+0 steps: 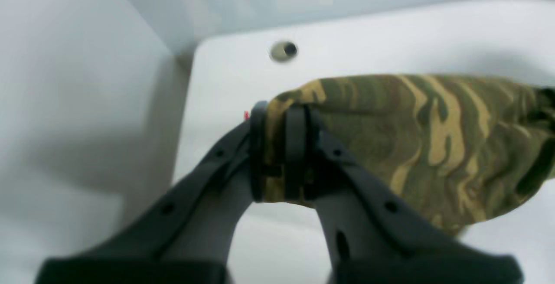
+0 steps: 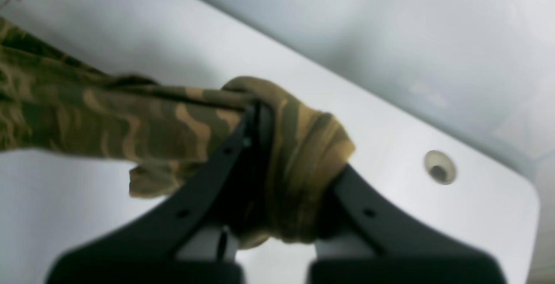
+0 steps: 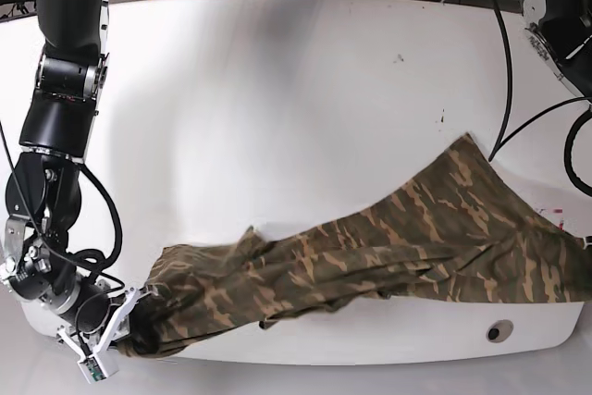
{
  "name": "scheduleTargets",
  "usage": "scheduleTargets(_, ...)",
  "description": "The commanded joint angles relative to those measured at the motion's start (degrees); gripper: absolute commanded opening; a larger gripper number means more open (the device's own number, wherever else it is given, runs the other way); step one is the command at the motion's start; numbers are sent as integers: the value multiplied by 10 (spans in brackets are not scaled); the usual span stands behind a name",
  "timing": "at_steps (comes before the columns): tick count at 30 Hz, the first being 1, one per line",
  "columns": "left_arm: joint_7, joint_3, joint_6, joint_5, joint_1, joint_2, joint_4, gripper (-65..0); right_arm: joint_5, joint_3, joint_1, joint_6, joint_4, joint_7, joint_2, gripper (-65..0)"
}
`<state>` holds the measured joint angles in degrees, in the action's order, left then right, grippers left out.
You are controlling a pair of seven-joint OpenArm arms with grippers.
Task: Fold the T-shirt properly
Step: 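Lift and stretch the shirt between both grippers, then lay it flat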
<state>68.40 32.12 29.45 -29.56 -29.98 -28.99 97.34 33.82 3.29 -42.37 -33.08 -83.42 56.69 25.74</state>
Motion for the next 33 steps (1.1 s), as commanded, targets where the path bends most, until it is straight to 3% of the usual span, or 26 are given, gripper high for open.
scheduleTargets(1,-16,1,-2,-5,-34,-23,-6,-608,4,5,-39,3,-5,-20,21,-650)
scheduleTargets(7,-15,0,-1,-8,-50,-29,-23,-608,5,5,-48,2,-8,-20,25,-650)
scheduleTargets(13,-14,2,-1,-10,8,-27,-22,-608,5,12,13,2,-23,-20,26,-650)
scheduleTargets(19,-17,5,-1,-10,91,-14,-22,-608,5,55,125,2,-64,-21,18,-650)
scheduleTargets(28,-22,30,0,-10,235,-5,-22,-611,5,128,306,2,-81,-21,-24,-650)
scheduleTargets(33,-78,31,0,-7,321,-5,-22,-611,5,158,387,-5,-81,-22,-51,-650)
